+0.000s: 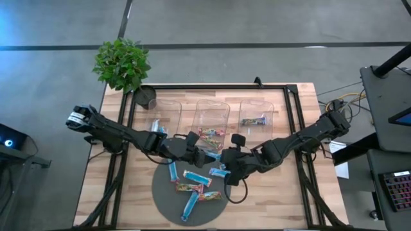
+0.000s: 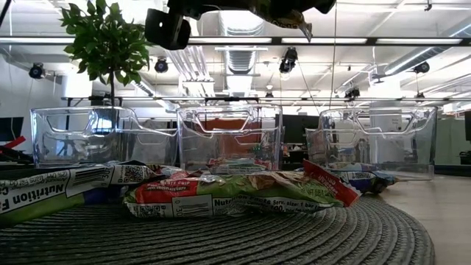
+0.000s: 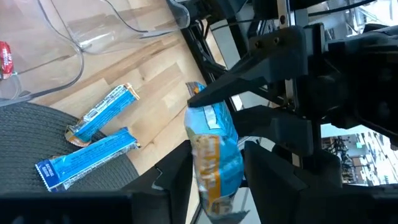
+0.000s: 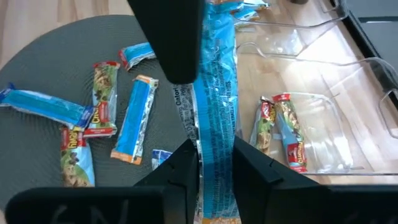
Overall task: Pick and place Granola Bars by type
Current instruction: Put the yellow granola bar into the left transparent bin
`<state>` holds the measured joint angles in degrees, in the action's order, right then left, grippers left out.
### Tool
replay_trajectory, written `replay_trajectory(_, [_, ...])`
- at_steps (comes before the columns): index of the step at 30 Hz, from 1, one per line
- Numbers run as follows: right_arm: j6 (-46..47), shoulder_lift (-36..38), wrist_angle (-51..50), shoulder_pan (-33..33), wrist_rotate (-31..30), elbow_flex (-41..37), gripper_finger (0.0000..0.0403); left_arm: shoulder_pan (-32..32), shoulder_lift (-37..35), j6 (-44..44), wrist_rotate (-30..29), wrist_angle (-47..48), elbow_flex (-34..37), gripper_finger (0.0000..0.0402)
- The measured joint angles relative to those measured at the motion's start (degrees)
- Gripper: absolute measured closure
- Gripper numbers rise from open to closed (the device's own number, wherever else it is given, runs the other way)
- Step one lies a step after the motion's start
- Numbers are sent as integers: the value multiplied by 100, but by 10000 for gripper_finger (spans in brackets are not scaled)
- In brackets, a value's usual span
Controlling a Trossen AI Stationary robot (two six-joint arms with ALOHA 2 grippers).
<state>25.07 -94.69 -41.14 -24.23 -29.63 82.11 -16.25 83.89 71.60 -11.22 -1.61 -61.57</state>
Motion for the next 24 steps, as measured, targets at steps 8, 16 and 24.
replay_trajectory(8, [-4, -1, -1, 2, -59, 0, 308, -4, 1, -65, -8, 9, 1, 333])
replay_trajectory(16, [247, 12, -403, -119, 122, -2, 258, 30, -34, -215, -199, 415, -1, 344])
replay_trajectory(24, [1346, 82, -1927, -485, -361, -4, 197, -3, -710, -304, -1385, 1866, -1, 346])
